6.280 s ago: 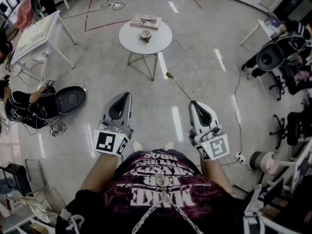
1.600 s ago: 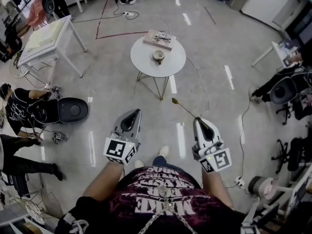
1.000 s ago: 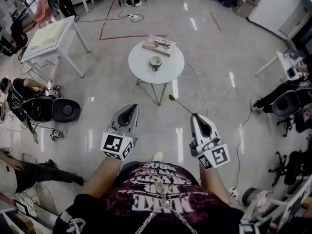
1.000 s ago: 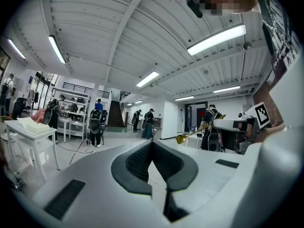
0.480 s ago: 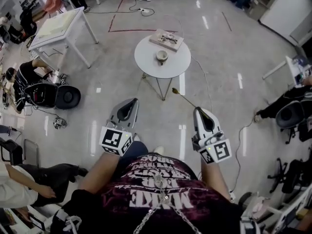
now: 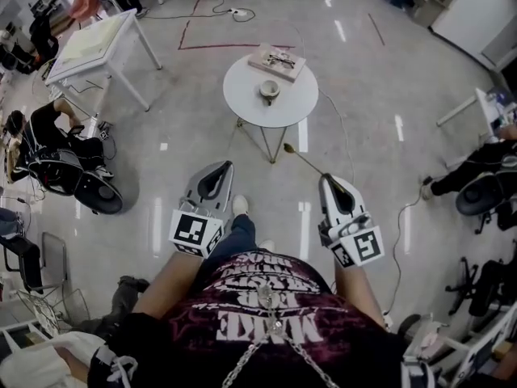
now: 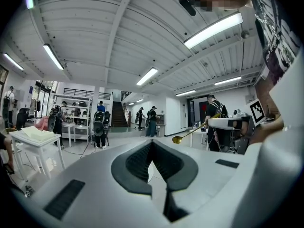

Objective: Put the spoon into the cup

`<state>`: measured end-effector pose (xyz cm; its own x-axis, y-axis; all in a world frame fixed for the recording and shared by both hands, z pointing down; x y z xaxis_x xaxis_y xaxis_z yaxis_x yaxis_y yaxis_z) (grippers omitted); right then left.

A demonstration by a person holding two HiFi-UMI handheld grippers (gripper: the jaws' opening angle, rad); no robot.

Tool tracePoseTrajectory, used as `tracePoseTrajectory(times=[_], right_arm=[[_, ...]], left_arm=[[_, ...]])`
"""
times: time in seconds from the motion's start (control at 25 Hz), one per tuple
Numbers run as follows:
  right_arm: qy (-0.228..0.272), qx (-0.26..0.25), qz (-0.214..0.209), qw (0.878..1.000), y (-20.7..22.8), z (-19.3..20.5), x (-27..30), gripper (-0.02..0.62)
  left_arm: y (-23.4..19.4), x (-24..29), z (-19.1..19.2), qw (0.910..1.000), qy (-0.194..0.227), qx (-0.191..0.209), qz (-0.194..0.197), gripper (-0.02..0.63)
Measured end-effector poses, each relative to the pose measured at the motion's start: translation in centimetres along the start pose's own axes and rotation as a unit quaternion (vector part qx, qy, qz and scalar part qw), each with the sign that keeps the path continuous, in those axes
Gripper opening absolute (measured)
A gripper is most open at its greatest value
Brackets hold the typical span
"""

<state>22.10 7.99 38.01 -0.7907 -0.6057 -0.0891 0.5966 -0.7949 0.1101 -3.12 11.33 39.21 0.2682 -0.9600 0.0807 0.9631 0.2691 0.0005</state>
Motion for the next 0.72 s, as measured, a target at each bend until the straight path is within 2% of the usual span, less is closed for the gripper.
tracePoseTrajectory(times=[0.2, 0.48, 0.72], right_arm=[[-0.013, -0.008, 0.006, 1.000, 1.0, -0.4, 1.2, 0.035], [-0.017, -0.010, 0.027, 0.999, 3.6, -0.3, 5.0, 0.035], [-0.023, -0.010, 0.042, 0.999, 5.8, 0.0, 8.4, 0.035]], left_arm=[[-0.6, 2.5, 0.1, 0.9998, 0.006, -0.016, 0.013, 0.026], [-3.6, 8.0, 0.2, 0.9990, 0.005, -0.027, 0.037, 0.026], [-6.2, 12.0, -0.6, 0.9988, 0.019, -0.026, 0.036, 0.026]])
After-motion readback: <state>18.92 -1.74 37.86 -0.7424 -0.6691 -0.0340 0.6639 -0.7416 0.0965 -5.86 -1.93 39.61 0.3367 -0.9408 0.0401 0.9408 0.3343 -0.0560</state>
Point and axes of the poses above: the fingertips, and each gripper's own axes: x forward along the fingers, y to its right, z out of its underside, the point moved 5 cm from there along -x, backward along the fingers, and after that the axes turned 3 degrees about -z, right-handed, at the moved point
